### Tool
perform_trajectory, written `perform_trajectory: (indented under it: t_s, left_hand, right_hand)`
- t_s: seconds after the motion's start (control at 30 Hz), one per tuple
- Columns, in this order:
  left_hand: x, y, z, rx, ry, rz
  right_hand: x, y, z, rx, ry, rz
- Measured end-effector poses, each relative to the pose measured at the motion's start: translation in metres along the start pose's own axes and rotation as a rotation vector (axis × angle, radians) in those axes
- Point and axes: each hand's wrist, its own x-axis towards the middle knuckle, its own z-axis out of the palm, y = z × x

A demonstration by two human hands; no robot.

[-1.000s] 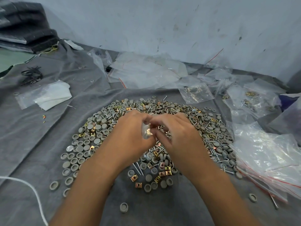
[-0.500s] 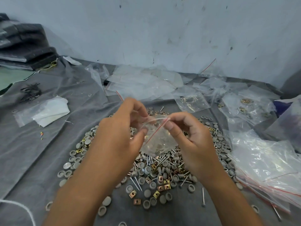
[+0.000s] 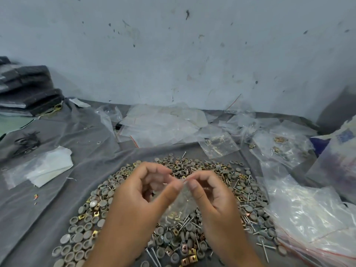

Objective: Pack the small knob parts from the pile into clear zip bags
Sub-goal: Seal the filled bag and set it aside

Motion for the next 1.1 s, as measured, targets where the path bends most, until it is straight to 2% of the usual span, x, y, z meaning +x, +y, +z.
perform_trajectory:
  t_s: [0.13, 0.67, 0.8, 0.97, 1.1]
  left_hand:
    - [-0.002, 0.001, 0.005, 0.149, 0.021, 0.099]
    - [0.003, -0.005, 0.001, -0.004, 0.008, 0.049]
    - [0.003, -0.005, 0.002, -0.033, -0.005, 0.046]
    - [0.005, -0.006, 0.000, -0.063, 0.001, 0.040]
    - [0.005, -0.004, -0.001, -0.074, 0.009, 0.029]
  right_hand:
    - [-0.003, 0.000, 0.002, -0.015, 0.003, 0.008]
    - [-0.004, -0.004, 0.003, -0.075, -0.017, -0.027]
    - [-0.006, -0.006, 0.002, -0.006, -0.017, -0.012]
    - [-0.005, -0.008, -0.006, 0.214, 0.012, 0.084]
    - [-0.004, -0.007, -0.009, 0.225, -0.038, 0.095]
